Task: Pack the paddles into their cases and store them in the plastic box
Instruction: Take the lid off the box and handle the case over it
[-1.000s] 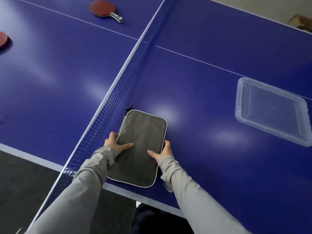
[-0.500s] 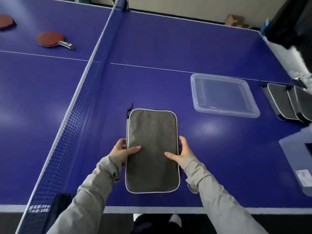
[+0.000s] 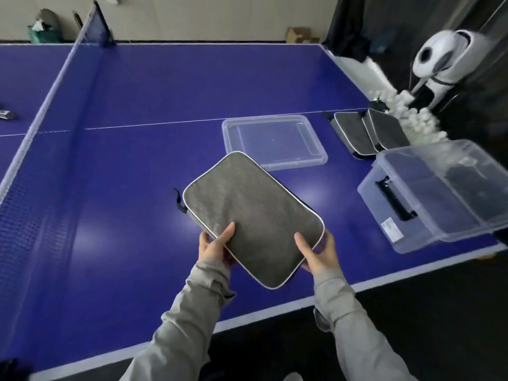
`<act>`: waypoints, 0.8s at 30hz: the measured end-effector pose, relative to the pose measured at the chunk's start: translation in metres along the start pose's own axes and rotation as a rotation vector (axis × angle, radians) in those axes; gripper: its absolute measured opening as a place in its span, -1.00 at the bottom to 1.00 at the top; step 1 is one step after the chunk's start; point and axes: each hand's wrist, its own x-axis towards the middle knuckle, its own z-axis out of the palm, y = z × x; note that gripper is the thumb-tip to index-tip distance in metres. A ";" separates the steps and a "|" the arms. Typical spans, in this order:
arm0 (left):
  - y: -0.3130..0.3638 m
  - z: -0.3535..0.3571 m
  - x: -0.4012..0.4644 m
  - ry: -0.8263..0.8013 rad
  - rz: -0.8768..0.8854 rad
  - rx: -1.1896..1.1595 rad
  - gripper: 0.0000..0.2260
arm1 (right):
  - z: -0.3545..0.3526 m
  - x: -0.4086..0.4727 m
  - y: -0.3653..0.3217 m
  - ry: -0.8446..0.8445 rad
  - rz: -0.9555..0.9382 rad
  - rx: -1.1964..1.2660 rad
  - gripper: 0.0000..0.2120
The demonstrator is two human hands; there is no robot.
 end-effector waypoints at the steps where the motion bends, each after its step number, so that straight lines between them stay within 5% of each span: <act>1: -0.015 0.017 -0.007 -0.010 0.002 -0.041 -0.77 | -0.014 -0.001 -0.003 0.010 0.035 0.090 -0.44; 11: -0.126 0.145 -0.080 -0.297 0.016 -0.081 -0.65 | -0.189 0.018 -0.055 0.089 -0.159 0.302 -0.58; 16: -0.105 0.170 -0.069 -0.380 0.042 -0.055 -0.46 | -0.264 0.042 -0.091 0.062 -0.213 0.220 -0.68; 18: -0.086 0.187 -0.054 -0.385 0.042 -0.035 -0.53 | -0.292 0.056 -0.107 0.046 -0.217 0.207 -0.67; 21: -0.071 0.228 -0.036 -0.501 0.063 0.291 -0.54 | -0.331 0.083 -0.130 0.014 -0.197 0.196 -0.51; 24: -0.078 0.278 -0.020 -0.609 0.103 0.534 -0.58 | -0.363 0.118 -0.152 -0.016 -0.195 0.161 -0.57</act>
